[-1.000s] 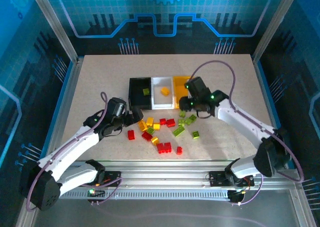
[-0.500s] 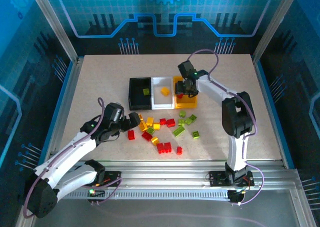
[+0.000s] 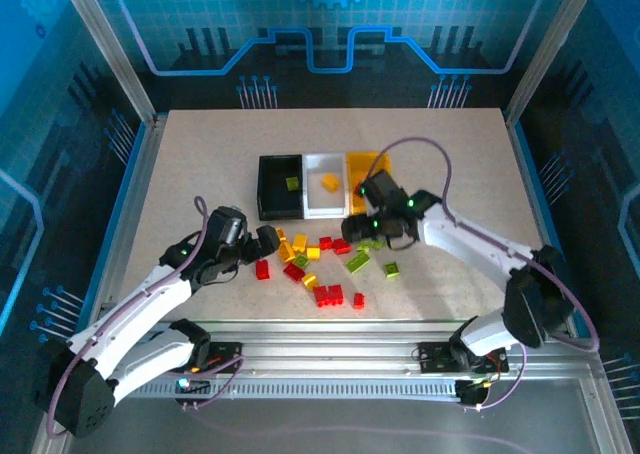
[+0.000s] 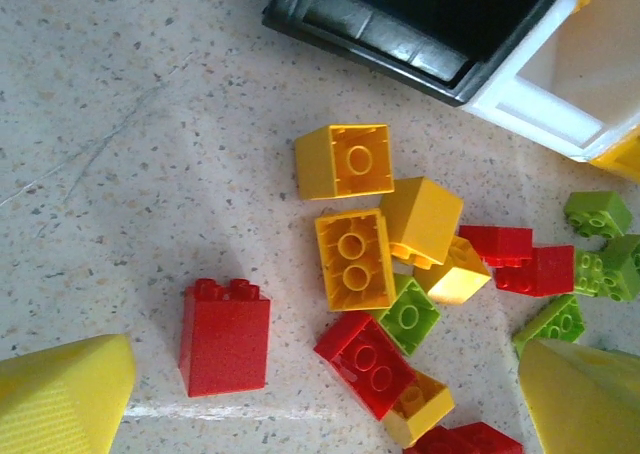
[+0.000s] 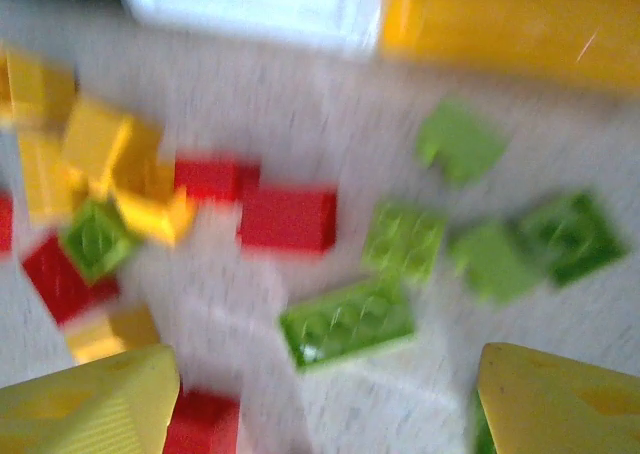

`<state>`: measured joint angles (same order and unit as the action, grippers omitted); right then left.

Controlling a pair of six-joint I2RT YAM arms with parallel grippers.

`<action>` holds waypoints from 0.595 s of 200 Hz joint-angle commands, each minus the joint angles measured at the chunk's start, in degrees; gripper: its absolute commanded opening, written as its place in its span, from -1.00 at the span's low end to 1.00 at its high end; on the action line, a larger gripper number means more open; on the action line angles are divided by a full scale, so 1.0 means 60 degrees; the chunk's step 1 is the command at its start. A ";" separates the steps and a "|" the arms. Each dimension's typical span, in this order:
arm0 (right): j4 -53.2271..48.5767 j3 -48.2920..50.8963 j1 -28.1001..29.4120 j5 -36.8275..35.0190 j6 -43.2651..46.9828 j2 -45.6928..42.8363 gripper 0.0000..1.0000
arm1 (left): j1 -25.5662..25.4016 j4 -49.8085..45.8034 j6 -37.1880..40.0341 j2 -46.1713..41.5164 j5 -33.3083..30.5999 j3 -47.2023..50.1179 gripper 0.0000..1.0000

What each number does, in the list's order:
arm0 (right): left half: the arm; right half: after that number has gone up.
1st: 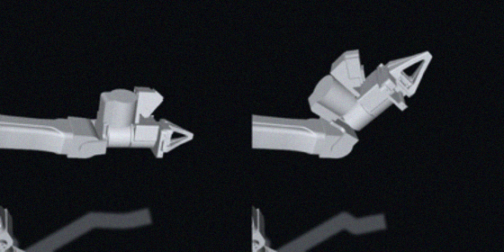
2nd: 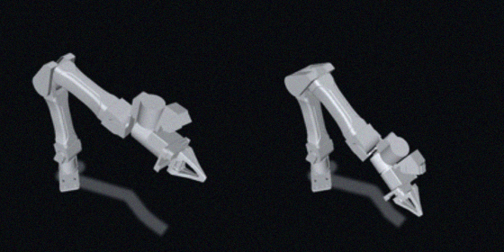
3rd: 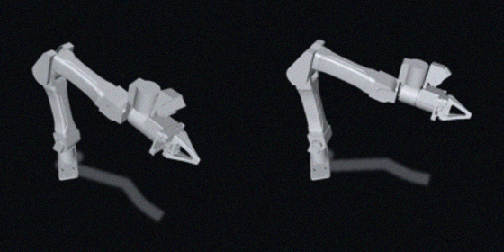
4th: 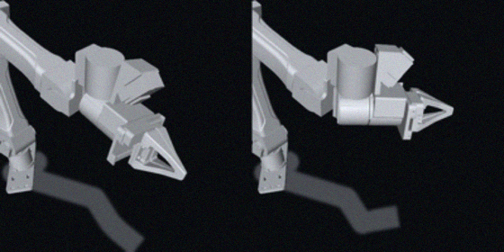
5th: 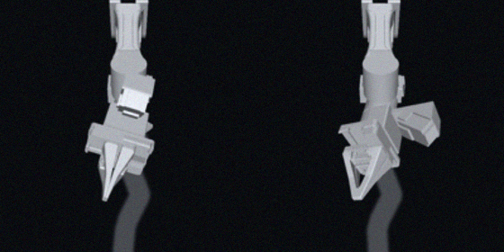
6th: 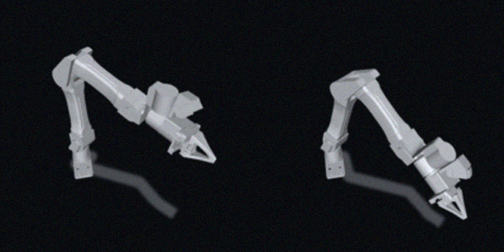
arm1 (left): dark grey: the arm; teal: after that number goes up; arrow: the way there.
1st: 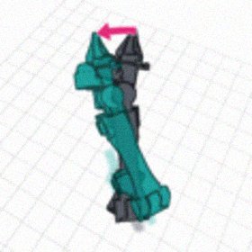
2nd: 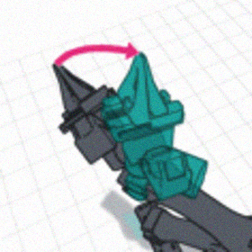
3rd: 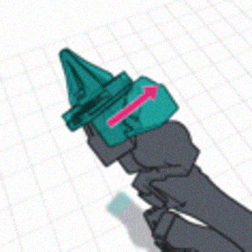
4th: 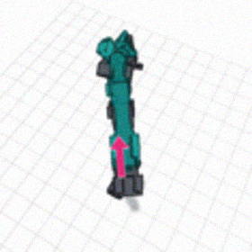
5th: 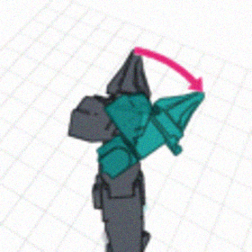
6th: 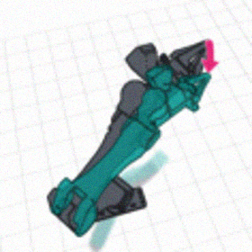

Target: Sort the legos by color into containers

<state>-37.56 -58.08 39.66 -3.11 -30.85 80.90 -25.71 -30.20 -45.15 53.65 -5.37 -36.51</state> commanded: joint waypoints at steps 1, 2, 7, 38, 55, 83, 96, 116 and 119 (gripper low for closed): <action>-0.0300 0.1220 0.0770 0.0442 -0.0628 -0.0665 0.62 | 0.0111 -0.0153 -0.0185 -0.0181 -0.0029 0.0263 0.98; -0.0294 0.1371 0.0808 0.0444 -0.0651 -0.0703 0.62 | 0.0111 -0.0153 -0.0190 -0.0181 -0.0029 0.0274 0.98; -0.0256 0.1662 0.1016 0.0429 -0.0781 -0.0840 0.63 | 0.0124 -0.0139 -0.0185 -0.0196 -0.0028 0.0321 0.98; 0.0096 0.2506 0.1973 0.0222 -0.1268 -0.1032 0.63 | 0.0156 0.0018 -0.0299 -0.0198 0.0043 0.0502 0.98; 0.0301 0.2604 0.2198 0.0248 -0.1333 -0.0727 0.63 | 0.0177 0.0117 -0.0329 -0.0158 0.0092 0.0555 0.98; 0.0474 0.2428 0.2571 0.0199 -0.1249 -0.0131 0.62 | 0.0174 0.0128 -0.0299 -0.0037 0.0133 0.0534 0.98; 0.0481 0.2319 0.2661 0.0168 -0.1213 0.0110 0.61 | 0.0175 0.0125 -0.0323 -0.0007 0.0146 0.0547 0.98; 0.0532 0.2189 0.2680 -0.0128 -0.1201 0.0403 0.58 | 0.0181 0.0132 -0.0327 0.0010 0.0133 0.0605 0.98; 0.0533 0.2169 0.2690 -0.0195 -0.1184 0.0434 0.57 | 0.0171 0.0126 -0.0336 0.0009 0.0129 0.0619 0.98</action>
<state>-34.85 -42.85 55.11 -2.11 -37.32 81.78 -25.23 -29.71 -46.63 53.36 -5.28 -33.80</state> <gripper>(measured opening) 0.796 0.989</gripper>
